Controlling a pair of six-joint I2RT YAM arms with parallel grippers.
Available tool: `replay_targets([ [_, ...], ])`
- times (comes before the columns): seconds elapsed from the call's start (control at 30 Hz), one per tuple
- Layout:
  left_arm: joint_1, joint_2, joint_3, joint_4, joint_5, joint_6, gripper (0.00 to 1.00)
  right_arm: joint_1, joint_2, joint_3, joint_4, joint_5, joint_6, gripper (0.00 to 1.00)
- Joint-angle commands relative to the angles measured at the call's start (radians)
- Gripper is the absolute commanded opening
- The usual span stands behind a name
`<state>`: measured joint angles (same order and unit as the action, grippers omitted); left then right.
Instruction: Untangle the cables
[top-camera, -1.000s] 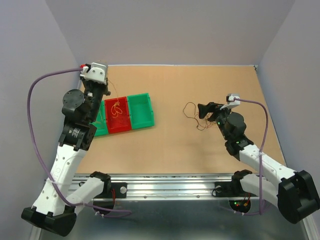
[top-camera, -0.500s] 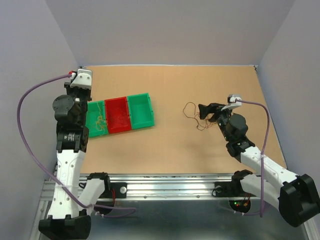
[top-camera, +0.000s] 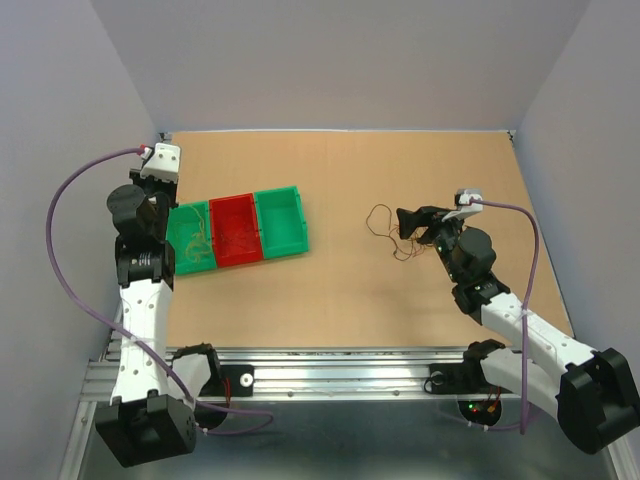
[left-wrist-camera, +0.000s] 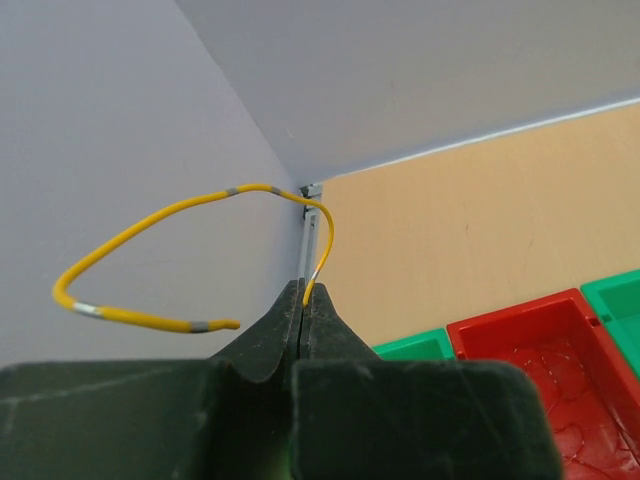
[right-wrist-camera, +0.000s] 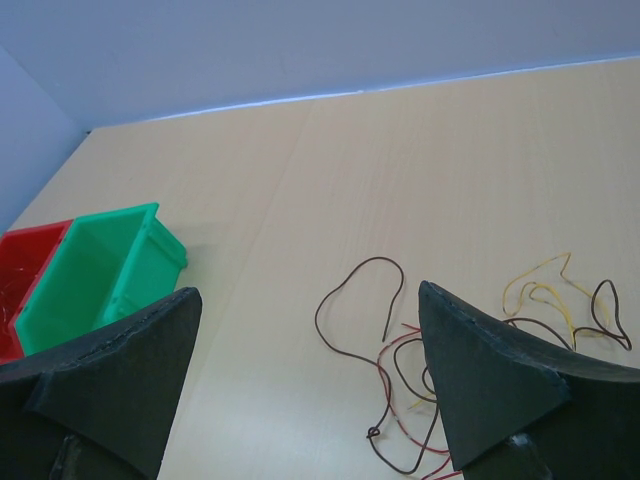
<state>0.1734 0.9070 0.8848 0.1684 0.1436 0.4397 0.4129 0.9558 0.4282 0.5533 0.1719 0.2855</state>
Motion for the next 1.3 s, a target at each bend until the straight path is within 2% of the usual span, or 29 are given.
replay_targets([
  [0.0,0.040,0.023,-0.035,0.111,0.057,0.011,0.00,-0.003,-0.011,-0.020,0.033,-0.014,-0.017,0.94],
  [0.17,0.072,0.095,0.005,0.138,0.071,0.005,0.00,-0.003,-0.008,-0.016,0.031,-0.018,-0.012,0.94],
  [0.33,0.112,0.179,0.155,0.086,0.125,-0.025,0.00,-0.003,-0.008,-0.017,0.031,-0.015,-0.011,0.94],
  [0.7,0.110,0.231,0.350,0.002,0.172,-0.096,0.00,-0.002,-0.008,-0.017,0.030,-0.012,-0.016,0.94],
  [0.97,0.110,0.207,0.289,0.002,0.197,-0.098,0.00,-0.003,-0.012,-0.022,0.030,-0.014,-0.016,0.94],
  [1.27,0.110,0.110,0.065,0.046,0.122,-0.084,0.00,-0.003,-0.020,-0.023,0.027,-0.017,-0.017,0.94],
])
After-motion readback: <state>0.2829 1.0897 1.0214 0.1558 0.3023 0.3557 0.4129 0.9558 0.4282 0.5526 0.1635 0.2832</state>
